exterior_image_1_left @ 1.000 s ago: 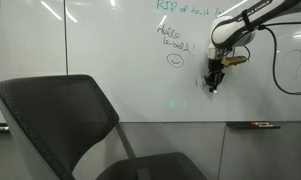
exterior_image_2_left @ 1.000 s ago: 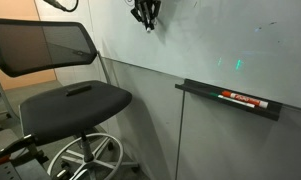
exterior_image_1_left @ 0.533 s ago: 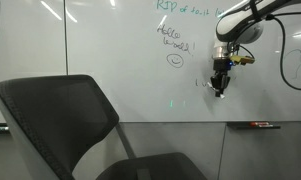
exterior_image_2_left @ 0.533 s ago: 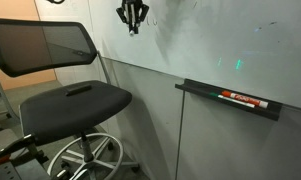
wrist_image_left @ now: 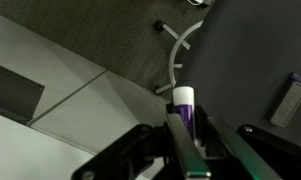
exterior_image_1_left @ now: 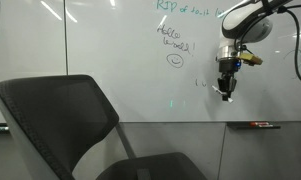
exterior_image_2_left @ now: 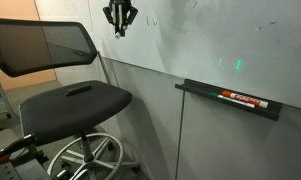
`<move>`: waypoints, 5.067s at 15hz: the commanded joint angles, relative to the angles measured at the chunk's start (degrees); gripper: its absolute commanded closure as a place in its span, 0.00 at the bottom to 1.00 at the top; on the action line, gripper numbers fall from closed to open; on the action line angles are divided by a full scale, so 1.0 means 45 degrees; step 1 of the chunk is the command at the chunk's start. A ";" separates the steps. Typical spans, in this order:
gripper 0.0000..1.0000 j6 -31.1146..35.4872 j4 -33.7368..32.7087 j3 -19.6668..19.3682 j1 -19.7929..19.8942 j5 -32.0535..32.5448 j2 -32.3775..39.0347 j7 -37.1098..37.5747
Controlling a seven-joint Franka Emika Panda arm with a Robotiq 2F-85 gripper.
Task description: Use the marker on the chair to write on the board
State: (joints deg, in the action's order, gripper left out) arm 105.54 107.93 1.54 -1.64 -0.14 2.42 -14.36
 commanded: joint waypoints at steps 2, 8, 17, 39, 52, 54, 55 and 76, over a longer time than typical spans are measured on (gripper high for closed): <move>0.89 0.0275 0.0098 0.0313 -0.0188 -0.0483 0.0566 -0.0629; 0.89 0.1256 -0.0591 0.0803 -0.0389 -0.0179 0.2042 -0.1099; 0.89 0.2851 -0.2205 0.0652 -0.0218 0.0393 0.3305 -0.1166; 0.89 0.4356 -0.2018 -0.0173 -0.0395 0.3496 0.3915 0.0565; 0.89 0.5220 -0.0653 -0.1320 -0.1510 1.2513 0.3109 0.7783; 0.89 0.5073 -0.0304 -0.1082 -0.1388 1.2747 0.2762 0.7905; 0.89 0.4920 -0.0026 -0.0858 -0.1250 1.2177 0.2472 0.7448; 0.89 0.0832 0.4198 0.2215 -0.2400 -0.0380 -0.1294 0.0577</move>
State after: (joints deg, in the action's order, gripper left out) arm 106.55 124.68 10.28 -11.24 0.43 -3.71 -10.46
